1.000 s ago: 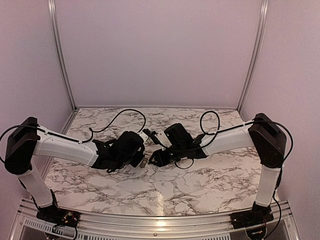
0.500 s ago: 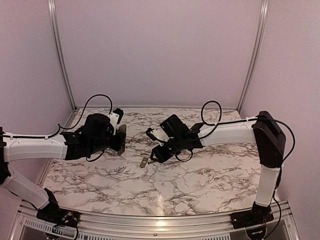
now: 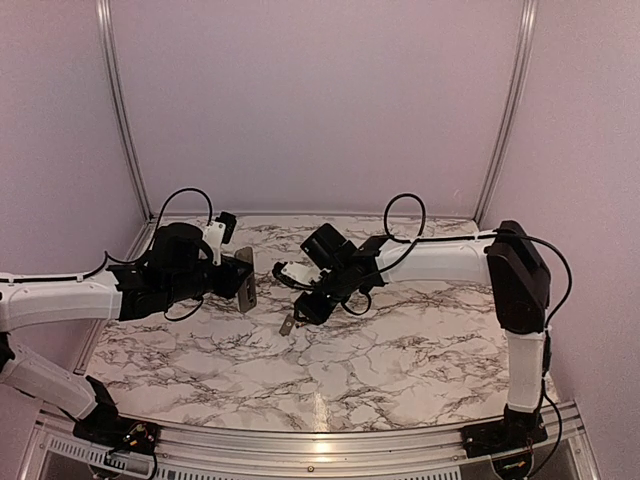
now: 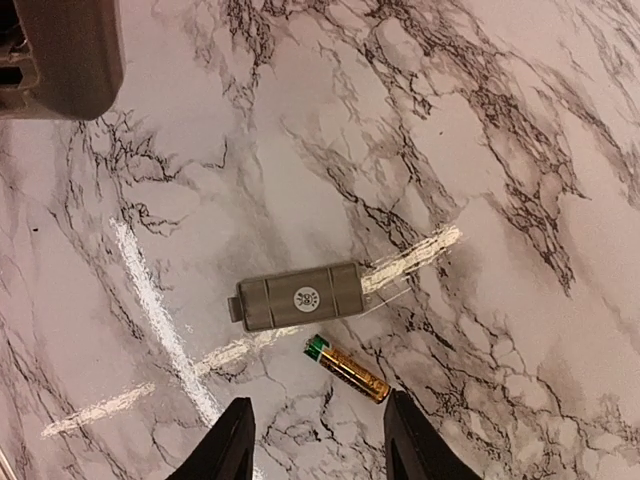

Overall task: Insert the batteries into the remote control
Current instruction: Move the right arm with the battery to the center of the board.

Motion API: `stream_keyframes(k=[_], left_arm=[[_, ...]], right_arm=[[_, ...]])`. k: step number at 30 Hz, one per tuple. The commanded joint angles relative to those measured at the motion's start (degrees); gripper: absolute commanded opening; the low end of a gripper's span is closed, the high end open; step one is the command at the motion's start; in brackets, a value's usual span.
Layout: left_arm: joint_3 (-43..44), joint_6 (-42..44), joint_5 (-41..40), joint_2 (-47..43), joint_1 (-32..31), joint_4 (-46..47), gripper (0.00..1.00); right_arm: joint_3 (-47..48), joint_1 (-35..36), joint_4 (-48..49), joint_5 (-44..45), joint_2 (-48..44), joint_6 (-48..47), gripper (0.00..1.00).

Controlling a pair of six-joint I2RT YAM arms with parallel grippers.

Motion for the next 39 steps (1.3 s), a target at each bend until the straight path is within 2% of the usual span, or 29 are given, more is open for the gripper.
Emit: stream_keyframes(k=[1,8,24,27,31,39], left_arm=[[0.19,-2.79,5.18,-1.87,2.56,1.38,0.00],[-0.81,-4.33,10.55,-3.16,5.62,2.37,0.00],[-1.50,-4.51,11.04,-4.20,6.57,2.63,0.00],[-1.65,-4.44,10.81,-4.54,6.88,2.44,0.00],[-1.65,-4.83,10.70,-4.89,7.28,2.24,0.00],[-1.91,-6.24,12.05,-5.91,8.37,1.81,0.00]], right_arm=[[3.32,1.14,-4.81,3.36,3.61,-9.36,0.42],[5.41,1.10,-6.22,4.98,7.15,-14.32,0.42],[9.58,0.03,-7.04,3.99,11.94,-17.60,0.42],[10.99,-0.50,-7.72,2.76,12.86,-17.48,0.38],[12.91,-0.57,-9.83,1.35,14.21,-17.39,0.25],[15.12,-0.38,-18.45,0.44,14.81,-15.24,0.09]])
